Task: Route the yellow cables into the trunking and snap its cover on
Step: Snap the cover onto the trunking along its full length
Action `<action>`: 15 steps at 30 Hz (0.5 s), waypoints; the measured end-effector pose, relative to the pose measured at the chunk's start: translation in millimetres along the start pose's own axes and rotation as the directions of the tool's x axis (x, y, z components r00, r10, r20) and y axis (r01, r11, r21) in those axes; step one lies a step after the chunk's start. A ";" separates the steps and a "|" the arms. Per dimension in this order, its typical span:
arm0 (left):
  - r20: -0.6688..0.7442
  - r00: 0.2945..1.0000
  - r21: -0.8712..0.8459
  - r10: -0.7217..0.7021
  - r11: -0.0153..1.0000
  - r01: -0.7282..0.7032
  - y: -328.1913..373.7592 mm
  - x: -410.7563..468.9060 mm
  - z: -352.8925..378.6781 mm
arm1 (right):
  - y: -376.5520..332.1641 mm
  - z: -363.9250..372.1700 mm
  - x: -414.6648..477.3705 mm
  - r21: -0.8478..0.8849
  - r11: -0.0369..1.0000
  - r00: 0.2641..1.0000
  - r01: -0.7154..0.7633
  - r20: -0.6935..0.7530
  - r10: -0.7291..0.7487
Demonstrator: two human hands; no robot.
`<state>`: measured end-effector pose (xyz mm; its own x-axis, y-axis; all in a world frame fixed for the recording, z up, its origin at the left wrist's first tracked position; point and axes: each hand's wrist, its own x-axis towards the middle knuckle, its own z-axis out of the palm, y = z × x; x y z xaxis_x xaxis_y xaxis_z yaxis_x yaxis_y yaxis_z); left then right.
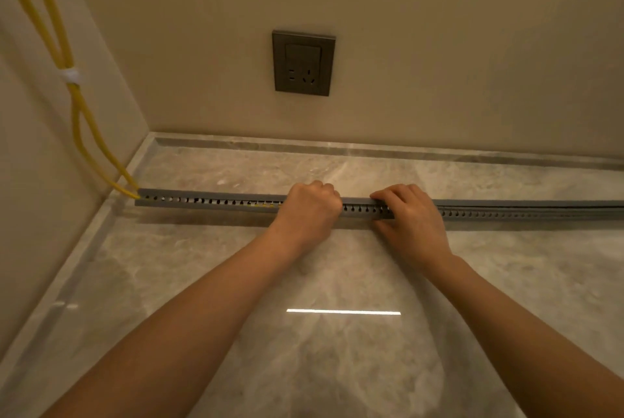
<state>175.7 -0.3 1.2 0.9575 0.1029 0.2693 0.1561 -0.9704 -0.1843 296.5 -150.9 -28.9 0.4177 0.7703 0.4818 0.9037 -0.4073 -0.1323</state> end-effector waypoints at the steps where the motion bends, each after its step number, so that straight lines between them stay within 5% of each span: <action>1: 0.007 1.000 0.018 0.008 1.000 -0.008 -0.9 1.2 0.3 | 3.6 -1.5 0.2 -0.007 1.000 1.000 -0.005 0.008 0.005; 10: 0.080 0.997 0.085 0.019 0.996 -0.025 -1.5 7.9 -1.6 | 22.2 -7.4 11.5 0.006 0.992 0.992 0.128 -0.004 -0.128; 15: 0.193 0.977 0.027 -0.088 0.996 0.084 3.9 7.8 -5.2 | 29.9 -10.6 16.4 0.006 0.974 0.974 0.224 -0.013 -0.224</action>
<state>182.5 -4.4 7.5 0.9689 0.2277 0.0968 0.2424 -0.9521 -0.1864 329.4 -155.6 -15.8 0.2031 0.8354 0.5107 0.9750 -0.2208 -0.0265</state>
